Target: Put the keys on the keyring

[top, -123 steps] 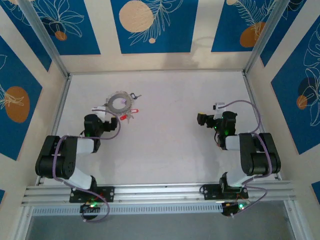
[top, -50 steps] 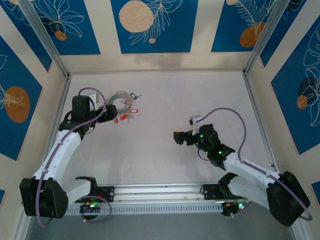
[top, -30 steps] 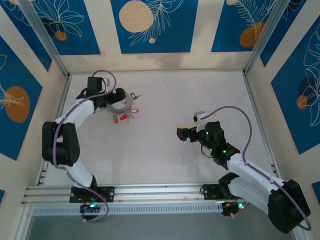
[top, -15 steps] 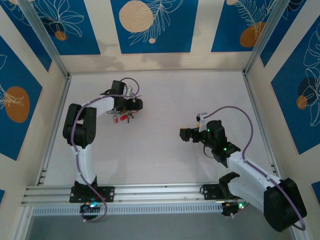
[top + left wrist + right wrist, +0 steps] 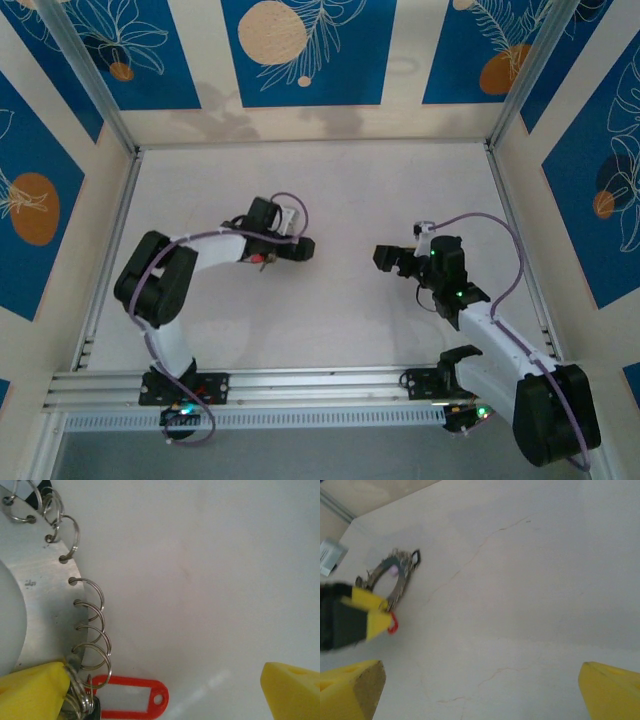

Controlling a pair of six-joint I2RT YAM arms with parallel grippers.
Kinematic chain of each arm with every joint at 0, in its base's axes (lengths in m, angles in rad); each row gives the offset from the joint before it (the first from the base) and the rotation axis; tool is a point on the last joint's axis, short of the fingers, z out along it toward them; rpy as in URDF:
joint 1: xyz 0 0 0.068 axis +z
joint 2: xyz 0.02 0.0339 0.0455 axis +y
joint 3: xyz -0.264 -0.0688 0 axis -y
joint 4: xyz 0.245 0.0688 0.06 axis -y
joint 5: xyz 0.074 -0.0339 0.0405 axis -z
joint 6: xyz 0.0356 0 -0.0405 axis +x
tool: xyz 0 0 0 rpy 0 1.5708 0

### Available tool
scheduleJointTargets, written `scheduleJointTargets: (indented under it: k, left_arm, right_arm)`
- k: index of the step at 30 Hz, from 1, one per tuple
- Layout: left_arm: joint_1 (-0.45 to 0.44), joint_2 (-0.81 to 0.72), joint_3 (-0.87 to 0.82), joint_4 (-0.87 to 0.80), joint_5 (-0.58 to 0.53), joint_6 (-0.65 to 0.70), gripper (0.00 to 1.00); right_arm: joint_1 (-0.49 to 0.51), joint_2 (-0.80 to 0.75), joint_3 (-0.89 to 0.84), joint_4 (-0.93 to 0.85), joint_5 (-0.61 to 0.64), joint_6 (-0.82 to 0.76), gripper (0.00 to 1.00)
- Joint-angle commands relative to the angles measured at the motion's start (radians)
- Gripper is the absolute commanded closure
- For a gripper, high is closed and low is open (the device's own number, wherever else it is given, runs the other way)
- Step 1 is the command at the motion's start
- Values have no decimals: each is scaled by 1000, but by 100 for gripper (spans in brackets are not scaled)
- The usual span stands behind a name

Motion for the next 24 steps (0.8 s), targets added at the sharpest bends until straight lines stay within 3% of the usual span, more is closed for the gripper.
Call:
scheduleJointTargets:
  k: [1, 4, 7, 9, 12, 15, 17, 20, 24]
  left_arm:
    - [-69, -62, -121, -89, 64, -47, 1]
    - [-88, -194, -179, -154, 62, -38, 1]
    - [-84, -352, -171, -265, 49, -15, 1]
    - [-78, -438, -84, -409, -19, -29, 1]
    - [-53, -483, 102, -633, -105, 4, 1]
    - [-1, -493, 212, -747, -200, 72, 1]
    - [63, -501, 214, -743, -213, 66, 1]
    - [176, -512, 163, -663, -139, 17, 1]
    - [219, -519, 65, -498, -164, 4, 1]
  right_arm:
    - [-38, 11, -5, 1, -88, 61, 1]
    - [-50, 70, 25, 0, -146, 80, 1]
    - [-45, 159, 71, 5, -243, 88, 13]
    - [-25, 213, 83, 47, -299, 89, 16]
    - [22, 289, 109, 68, -360, 83, 29]
    - [102, 349, 128, 104, -390, 47, 33]
    - [165, 373, 152, 92, -374, -8, 38]
    - [270, 410, 180, 81, -283, -121, 39]
    - [325, 442, 252, 49, -203, -142, 39]
